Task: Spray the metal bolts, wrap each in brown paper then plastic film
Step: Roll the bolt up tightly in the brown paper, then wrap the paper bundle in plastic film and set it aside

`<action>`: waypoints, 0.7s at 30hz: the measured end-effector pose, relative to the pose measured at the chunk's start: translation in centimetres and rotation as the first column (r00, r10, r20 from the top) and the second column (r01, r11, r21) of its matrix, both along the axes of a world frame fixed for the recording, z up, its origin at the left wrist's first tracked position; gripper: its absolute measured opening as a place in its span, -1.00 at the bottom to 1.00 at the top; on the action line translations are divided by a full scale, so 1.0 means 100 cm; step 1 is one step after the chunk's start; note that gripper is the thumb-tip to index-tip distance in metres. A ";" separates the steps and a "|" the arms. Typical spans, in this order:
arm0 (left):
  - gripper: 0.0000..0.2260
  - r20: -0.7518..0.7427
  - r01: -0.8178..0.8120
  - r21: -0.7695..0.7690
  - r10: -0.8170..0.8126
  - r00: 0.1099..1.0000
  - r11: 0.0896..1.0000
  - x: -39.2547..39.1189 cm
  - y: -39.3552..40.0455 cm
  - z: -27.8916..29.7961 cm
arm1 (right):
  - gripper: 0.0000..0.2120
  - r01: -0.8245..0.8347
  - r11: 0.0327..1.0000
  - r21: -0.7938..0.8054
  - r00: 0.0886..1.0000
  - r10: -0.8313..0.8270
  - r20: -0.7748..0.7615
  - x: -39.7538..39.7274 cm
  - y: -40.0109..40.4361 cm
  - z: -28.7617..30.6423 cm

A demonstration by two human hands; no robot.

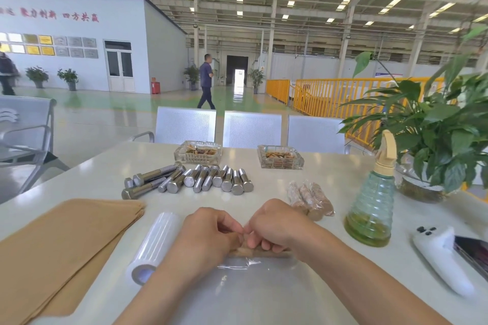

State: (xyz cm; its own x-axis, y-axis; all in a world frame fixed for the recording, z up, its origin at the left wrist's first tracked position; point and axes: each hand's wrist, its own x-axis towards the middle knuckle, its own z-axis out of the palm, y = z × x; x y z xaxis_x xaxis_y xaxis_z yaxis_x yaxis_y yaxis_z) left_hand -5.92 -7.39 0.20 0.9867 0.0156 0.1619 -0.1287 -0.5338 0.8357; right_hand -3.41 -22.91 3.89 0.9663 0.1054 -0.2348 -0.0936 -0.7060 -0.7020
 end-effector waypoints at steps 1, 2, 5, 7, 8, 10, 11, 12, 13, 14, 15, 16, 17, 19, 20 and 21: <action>-0.88 -0.003 0.015 0.011 -0.015 1.000 1.000 -0.001 0.001 0.002 | -0.81 -0.016 1.000 -0.023 1.000 0.016 0.020 -0.001 0.000 -0.001; -0.89 -0.006 0.038 0.016 -0.038 0.999 0.999 -0.002 0.002 0.004 | -0.80 -0.028 0.999 -0.044 0.999 0.030 0.042 -0.002 0.001 -0.002; -0.94 -0.004 0.129 0.070 -0.129 0.992 0.989 -0.005 0.003 0.010 | -0.75 -0.043 0.995 -0.089 0.995 0.050 0.082 -0.004 0.003 -0.004; -0.91 0.007 0.157 0.203 -0.162 0.987 0.966 -0.005 0.001 0.010 | -0.76 -0.071 0.989 -0.130 0.992 0.084 0.097 -0.003 0.004 -0.002; -0.88 0.015 0.151 0.282 -0.162 0.987 0.947 -0.005 -0.001 0.009 | -0.78 -0.089 0.985 -0.150 0.989 0.106 0.107 -0.001 0.004 -0.002; -0.86 0.033 0.116 0.408 -0.141 0.989 0.906 -0.005 -0.005 0.008 | -0.81 -0.100 0.980 -0.171 0.983 0.124 0.138 -0.002 0.004 -0.001; -0.87 0.040 0.099 0.451 -0.131 0.991 0.887 -0.004 -0.007 0.008 | -0.81 -0.080 0.983 -0.167 0.980 0.108 0.165 -0.003 0.003 -0.002; -0.88 0.043 0.086 0.486 -0.122 0.992 0.870 -0.003 -0.009 0.008 | -0.82 -0.045 0.988 -0.146 0.976 0.075 0.206 -0.005 0.000 -0.002; -0.87 0.046 0.073 0.514 -0.113 0.993 0.855 -0.003 -0.011 0.007 | -0.85 -0.007 0.993 -0.119 0.964 0.038 0.263 -0.008 -0.004 -0.002; -0.84 0.050 0.063 0.530 -0.105 0.993 0.845 -0.003 -0.012 0.006 | -0.87 0.022 0.992 -0.122 0.938 0.022 0.347 -0.011 -0.009 -0.004; -0.83 0.055 0.055 0.538 -0.100 0.993 0.841 -0.003 -0.013 0.006 | -0.88 0.032 0.984 -0.176 0.896 0.050 0.441 -0.015 -0.014 -0.005; -0.84 0.058 0.050 0.542 -0.097 0.994 0.839 -0.003 -0.013 0.006 | -0.89 0.033 0.966 -0.257 0.846 0.110 0.522 -0.018 -0.018 -0.009; -0.86 0.060 0.049 0.545 -0.097 0.993 0.837 -0.002 -0.014 0.006 | -0.90 0.024 0.943 -0.332 0.796 0.183 0.577 -0.022 -0.021 -0.013; -0.91 0.052 0.053 0.567 -0.100 0.994 0.822 -0.002 -0.015 0.008 | -0.90 -0.012 0.905 -0.425 0.725 0.301 0.620 -0.030 -0.023 -0.022; -0.94 0.040 0.059 0.583 -0.101 0.994 0.811 -0.003 -0.016 0.010 | -0.87 -0.033 0.892 -0.451 0.700 0.343 0.626 -0.033 -0.022 -0.028; -0.95 0.026 0.066 0.592 -0.101 0.995 0.803 -0.003 -0.016 0.012 | -0.84 -0.049 0.875 -0.482 0.684 0.381 0.622 -0.035 -0.021 -0.032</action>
State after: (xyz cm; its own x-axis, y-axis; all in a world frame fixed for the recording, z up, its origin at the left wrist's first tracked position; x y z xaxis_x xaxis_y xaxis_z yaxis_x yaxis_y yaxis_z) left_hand -6.24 -8.99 1.38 0.9692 -0.1821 0.1656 -0.2307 -0.9064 0.3538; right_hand -6.91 -24.99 0.69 0.8265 0.3901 0.4058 0.4818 -0.8631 -0.1514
